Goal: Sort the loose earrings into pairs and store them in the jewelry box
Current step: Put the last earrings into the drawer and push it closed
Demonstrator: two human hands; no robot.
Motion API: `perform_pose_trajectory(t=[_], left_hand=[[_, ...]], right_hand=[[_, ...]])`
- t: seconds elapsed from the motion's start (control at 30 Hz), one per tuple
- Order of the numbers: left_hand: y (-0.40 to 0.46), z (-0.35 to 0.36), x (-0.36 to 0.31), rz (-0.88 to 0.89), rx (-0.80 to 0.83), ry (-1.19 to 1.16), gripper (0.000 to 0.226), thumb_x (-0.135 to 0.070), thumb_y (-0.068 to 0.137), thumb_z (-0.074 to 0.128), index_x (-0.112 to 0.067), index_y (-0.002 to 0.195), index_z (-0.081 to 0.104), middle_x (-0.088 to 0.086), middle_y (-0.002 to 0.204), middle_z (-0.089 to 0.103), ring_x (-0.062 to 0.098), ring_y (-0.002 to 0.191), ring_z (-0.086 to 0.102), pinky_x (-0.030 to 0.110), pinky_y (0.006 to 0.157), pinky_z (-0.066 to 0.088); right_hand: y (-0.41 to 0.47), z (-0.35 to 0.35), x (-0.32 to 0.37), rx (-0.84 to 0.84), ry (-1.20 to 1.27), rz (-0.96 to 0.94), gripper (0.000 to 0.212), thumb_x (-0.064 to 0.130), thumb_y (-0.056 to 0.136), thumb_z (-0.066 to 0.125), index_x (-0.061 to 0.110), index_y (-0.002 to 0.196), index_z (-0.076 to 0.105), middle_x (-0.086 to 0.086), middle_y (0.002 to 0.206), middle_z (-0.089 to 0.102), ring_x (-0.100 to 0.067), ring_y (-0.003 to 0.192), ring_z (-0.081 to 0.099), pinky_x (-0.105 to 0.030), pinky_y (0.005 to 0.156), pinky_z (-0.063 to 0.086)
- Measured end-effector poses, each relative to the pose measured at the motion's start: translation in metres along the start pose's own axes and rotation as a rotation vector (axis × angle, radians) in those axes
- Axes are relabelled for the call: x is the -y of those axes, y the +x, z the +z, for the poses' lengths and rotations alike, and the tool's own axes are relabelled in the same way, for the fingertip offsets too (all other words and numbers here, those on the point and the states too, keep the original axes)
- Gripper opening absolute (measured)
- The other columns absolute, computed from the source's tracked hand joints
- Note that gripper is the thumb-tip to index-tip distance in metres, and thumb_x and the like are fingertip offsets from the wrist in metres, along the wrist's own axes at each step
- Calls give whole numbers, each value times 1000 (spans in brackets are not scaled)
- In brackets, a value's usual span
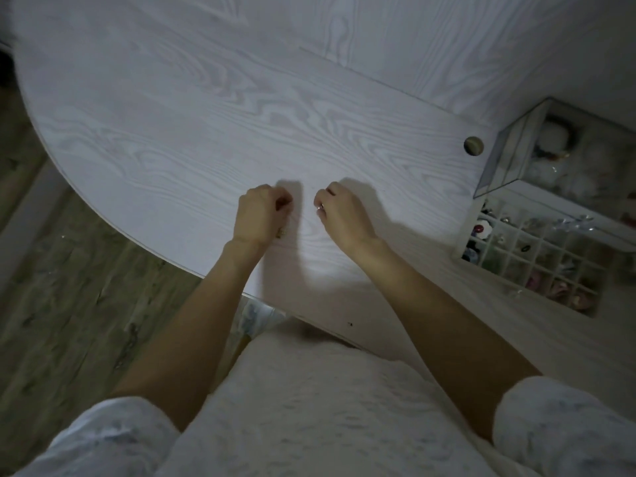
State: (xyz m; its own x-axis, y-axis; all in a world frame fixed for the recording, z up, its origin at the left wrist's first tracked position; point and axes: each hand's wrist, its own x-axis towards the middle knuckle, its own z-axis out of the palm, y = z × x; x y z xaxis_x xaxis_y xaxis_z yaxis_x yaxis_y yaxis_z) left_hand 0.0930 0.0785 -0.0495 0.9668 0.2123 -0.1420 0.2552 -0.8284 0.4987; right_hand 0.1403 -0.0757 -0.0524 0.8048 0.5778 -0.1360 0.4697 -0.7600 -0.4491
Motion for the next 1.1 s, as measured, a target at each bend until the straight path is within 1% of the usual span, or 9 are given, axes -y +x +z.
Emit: perform_pose_trajectory(t=[0.1,0.2,0.33,0.53,0.63,0.77,0.87,0.97,1.1], left_hand=[[4,-2,-8,88,24,41,11,-11,83,61,-8,85,72,11,79,70,28,69,64,39,67,53],[11,1,-18,137,62,45,13,-8,83,59,-7,80,71,9,75,70,26,66,64,40,65,53],[3,12,-49,161,69,-74,13,-11,85,63,-12,92,73,4,88,74,18,78,67,31,75,54],[-12,42,-108,161,26,-347,11,-18,79,72,-16,90,72,-5,87,72,6,78,66,21,77,54],[-17,59,-162,301,74,-388,10,-20,79,73,-15,88,72,-5,85,72,6,75,67,21,74,54],[-9,91,-235,591,76,-261,10,-21,77,73,-15,85,73,3,79,74,18,70,69,21,68,51],[-1,115,-272,713,122,-218,8,-14,78,72,-13,86,73,5,77,74,17,67,68,15,67,47],[0,135,-290,765,166,-177,11,-9,80,69,-11,89,73,7,83,74,22,71,69,24,66,51],[-7,156,-300,902,162,-90,13,-8,82,61,-8,89,72,12,87,72,29,71,67,35,56,55]], right_hand=[[-11,4,2,63,-94,-36,29,-13,84,48,0,107,59,-16,107,57,-29,93,55,-35,75,51],[-18,4,0,57,-90,-3,26,-10,86,47,1,104,61,-16,103,58,-29,90,56,-35,73,51],[-42,-1,-17,-22,51,130,19,-5,86,48,-1,95,64,-17,93,60,-31,79,58,-38,69,51],[-112,-34,-42,-240,351,330,11,0,75,60,6,81,67,-11,79,62,-22,70,56,-27,63,43],[-160,-60,-75,-383,488,523,13,2,76,66,10,85,70,-5,82,67,-15,72,60,-22,68,50],[-212,-90,-129,-571,603,747,9,7,81,68,9,90,70,-3,82,67,-8,74,60,-6,72,47],[-225,-105,-169,-692,579,836,10,9,82,67,7,91,69,-9,85,69,-18,79,64,-23,78,51],[-218,-116,-204,-752,467,858,10,10,83,65,6,92,68,-13,87,70,-23,81,64,-31,76,51],[-202,-120,-235,-679,239,835,13,7,81,61,4,93,65,-18,94,66,-32,87,61,-39,73,48]])
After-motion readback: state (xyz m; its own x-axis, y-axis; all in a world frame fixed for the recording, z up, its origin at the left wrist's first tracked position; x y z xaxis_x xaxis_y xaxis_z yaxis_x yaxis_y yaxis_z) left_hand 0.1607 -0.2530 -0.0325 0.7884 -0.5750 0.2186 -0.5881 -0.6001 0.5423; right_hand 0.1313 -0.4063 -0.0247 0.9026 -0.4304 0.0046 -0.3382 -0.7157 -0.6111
